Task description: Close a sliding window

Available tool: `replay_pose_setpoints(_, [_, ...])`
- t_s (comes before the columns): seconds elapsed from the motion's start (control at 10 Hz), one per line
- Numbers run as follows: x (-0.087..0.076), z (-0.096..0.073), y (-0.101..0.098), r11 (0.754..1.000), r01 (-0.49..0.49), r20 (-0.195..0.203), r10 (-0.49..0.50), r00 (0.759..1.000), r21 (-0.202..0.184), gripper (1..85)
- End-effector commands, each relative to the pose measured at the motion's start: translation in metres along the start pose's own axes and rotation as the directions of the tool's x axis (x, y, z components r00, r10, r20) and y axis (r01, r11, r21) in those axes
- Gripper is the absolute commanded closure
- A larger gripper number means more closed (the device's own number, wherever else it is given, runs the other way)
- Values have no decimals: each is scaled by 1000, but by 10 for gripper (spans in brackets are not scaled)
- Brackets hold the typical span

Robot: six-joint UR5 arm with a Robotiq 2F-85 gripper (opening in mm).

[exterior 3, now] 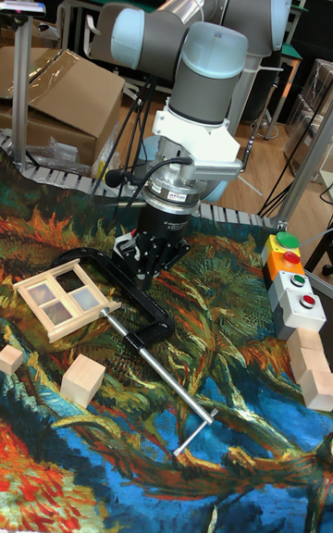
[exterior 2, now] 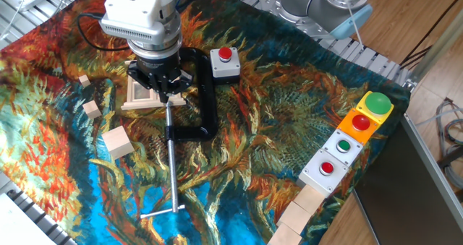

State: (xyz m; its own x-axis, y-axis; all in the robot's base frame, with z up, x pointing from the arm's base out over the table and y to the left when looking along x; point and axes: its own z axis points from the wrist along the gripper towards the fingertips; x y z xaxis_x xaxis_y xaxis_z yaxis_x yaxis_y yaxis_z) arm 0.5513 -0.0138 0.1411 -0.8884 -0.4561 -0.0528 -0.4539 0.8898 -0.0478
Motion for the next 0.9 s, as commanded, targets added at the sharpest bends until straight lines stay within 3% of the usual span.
replay_pose_setpoints(0.0, [-3,-1,4,1000,-14,13,14,1000,-18,843])
replay_pose_setpoints(0.8, [-3,-1,6,1000,-14,12,15,1000,-27,843])
